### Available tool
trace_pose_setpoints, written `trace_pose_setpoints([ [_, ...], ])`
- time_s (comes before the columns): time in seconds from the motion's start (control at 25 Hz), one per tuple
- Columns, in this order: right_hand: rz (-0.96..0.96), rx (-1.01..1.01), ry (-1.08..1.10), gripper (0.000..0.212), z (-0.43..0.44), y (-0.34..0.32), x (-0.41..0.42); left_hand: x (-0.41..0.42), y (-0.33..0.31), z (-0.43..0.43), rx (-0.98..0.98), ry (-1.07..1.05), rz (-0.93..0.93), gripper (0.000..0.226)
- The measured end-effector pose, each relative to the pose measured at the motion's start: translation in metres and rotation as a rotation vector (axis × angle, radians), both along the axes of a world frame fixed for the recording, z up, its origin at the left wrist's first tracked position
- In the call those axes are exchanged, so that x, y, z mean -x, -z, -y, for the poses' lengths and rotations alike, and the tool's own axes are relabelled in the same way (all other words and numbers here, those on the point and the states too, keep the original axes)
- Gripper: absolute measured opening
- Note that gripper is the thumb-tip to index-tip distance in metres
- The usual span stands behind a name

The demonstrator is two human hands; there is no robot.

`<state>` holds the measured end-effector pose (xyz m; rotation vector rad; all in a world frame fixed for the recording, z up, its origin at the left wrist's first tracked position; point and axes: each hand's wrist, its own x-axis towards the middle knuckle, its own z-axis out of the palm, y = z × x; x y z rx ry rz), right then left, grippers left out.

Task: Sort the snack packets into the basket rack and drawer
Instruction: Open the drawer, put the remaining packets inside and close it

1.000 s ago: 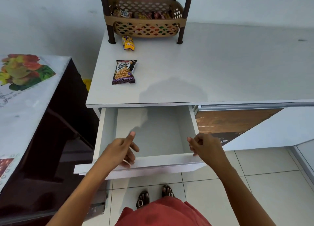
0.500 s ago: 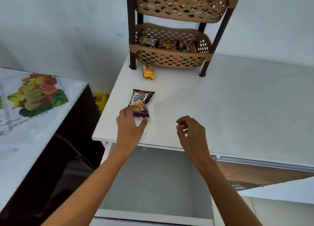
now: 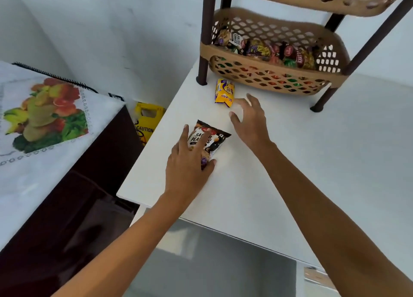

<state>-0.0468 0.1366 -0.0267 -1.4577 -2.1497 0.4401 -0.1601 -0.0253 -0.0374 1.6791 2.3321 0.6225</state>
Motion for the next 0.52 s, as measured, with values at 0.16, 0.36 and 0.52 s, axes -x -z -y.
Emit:
trace_pose_setpoints([
  [0.16, 0.033, -0.008, -0.085, 0.046, -0.043, 0.008, 0.037, 0.001, -0.001, 0.007, 0.001, 0.019, -0.004, 0.064],
  [0.36, 0.101, -0.080, -0.154, 0.045, -0.053, 0.019, 0.054, 0.005, 0.001, 0.011, -0.055, 0.041, -0.025, 0.063],
  [0.52, 0.092, -0.133, -0.165, 0.049, -0.036, 0.023, 0.040, 0.012, 0.000, 0.015, -0.056, 0.054, 0.023, 0.063],
])
